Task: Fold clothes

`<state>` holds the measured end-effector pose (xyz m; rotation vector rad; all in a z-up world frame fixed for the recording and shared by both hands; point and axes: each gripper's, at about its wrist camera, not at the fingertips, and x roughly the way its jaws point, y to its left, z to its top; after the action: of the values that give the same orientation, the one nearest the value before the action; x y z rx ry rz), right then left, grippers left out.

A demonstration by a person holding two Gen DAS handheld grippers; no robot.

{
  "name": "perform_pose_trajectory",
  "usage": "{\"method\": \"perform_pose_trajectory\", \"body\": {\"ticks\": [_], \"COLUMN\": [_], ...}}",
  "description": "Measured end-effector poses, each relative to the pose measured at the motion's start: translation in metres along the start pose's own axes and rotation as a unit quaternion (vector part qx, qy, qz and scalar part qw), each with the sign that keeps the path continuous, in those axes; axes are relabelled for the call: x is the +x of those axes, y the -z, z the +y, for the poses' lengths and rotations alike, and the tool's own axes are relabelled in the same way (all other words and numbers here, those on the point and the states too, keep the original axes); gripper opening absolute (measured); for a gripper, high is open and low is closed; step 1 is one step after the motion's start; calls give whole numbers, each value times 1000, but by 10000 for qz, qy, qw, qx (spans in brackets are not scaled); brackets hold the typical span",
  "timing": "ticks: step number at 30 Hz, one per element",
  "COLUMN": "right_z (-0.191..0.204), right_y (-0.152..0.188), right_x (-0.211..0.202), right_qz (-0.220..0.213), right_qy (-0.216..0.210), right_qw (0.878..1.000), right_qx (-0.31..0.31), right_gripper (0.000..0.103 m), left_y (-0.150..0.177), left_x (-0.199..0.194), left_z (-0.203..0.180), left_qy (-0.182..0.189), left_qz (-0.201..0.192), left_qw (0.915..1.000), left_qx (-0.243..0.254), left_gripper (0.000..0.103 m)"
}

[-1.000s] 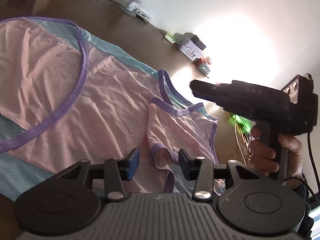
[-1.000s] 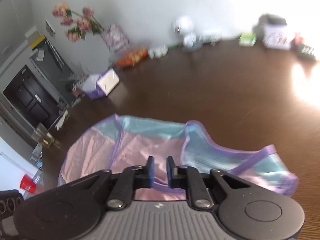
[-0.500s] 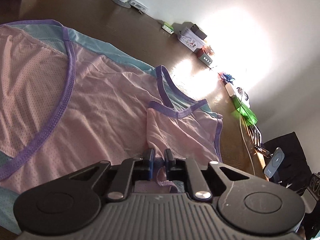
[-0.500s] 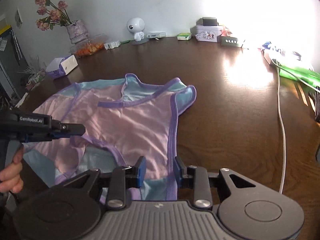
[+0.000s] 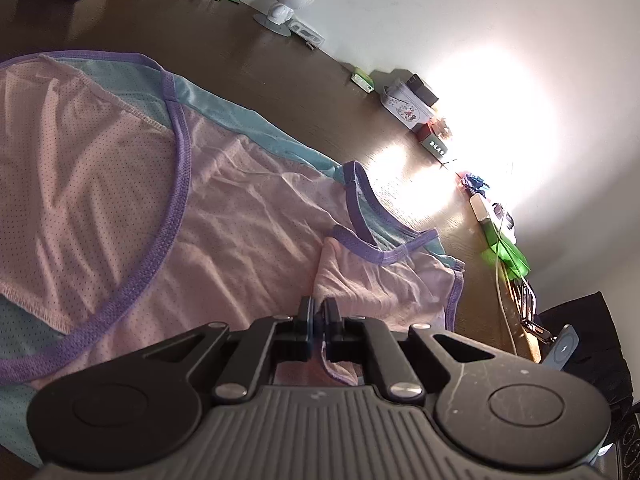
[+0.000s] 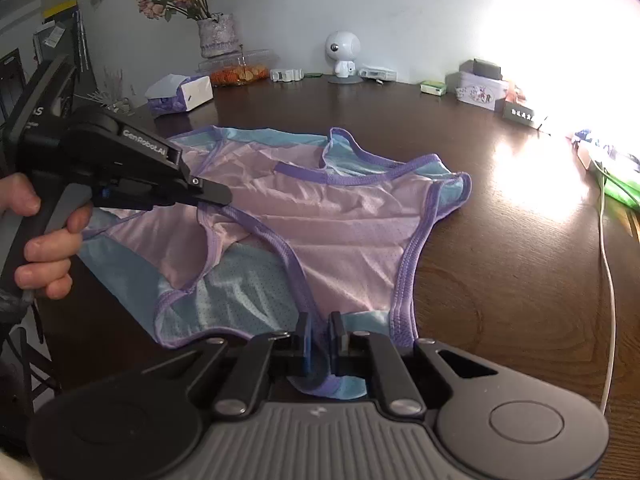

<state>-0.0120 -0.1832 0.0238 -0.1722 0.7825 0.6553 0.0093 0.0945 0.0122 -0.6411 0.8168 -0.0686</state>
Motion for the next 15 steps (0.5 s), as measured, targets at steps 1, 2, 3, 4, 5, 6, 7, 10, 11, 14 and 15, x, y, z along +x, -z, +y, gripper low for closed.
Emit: {"method": "perform_pose_trajectory", "body": {"ticks": [1,2,3,4,5,6,7,10,11,14,15], "right_z": [2,4,5,5,6,7,7,8,6,-2,-4], "right_y": [1,2,4,4,5,6,8,13,14,18,20], "right_x": [-2,-3,-6,-8,-10,-13,-16,-27,-31,-33,-29], "right_qz": [-14,-30,-65,-93,-118,-114,-149,-386,-456,-540,-387], "right_qy": [-35,-70,-96,-114,-134,-173,-220,-216,-199,-148,-117], "right_qw": [10000,10000,9999,9998,9998,9997,9994,9987,9985,9984,9992], "right_qx": [-24,-49,-79,-100,-122,-146,-204,-266,-220,-57,-30], "right_gripper": [6,6,6,7,11,11,11,15,15,15,15], "left_y": [0,0,0,-1,-1,-1,-1,0,0,0,0], "left_x": [0,0,1,1,1,1,1,1,1,2,2], "left_z": [1,2,2,3,3,3,4,3,3,2,2], "left_qy": [-11,-16,-21,-25,-31,-42,-54,-72,-78,-99,-105], "left_qz": [-16,-4,5,5,3,-5,-5,4,5,11,14], "left_qw": [10000,10000,10000,10000,10000,10000,10000,10000,10000,9999,9999], "left_qx": [-10,-22,-30,-26,-21,-17,-14,32,53,122,135], "left_gripper": [5,5,5,5,5,6,6,6,6,6,6]}}
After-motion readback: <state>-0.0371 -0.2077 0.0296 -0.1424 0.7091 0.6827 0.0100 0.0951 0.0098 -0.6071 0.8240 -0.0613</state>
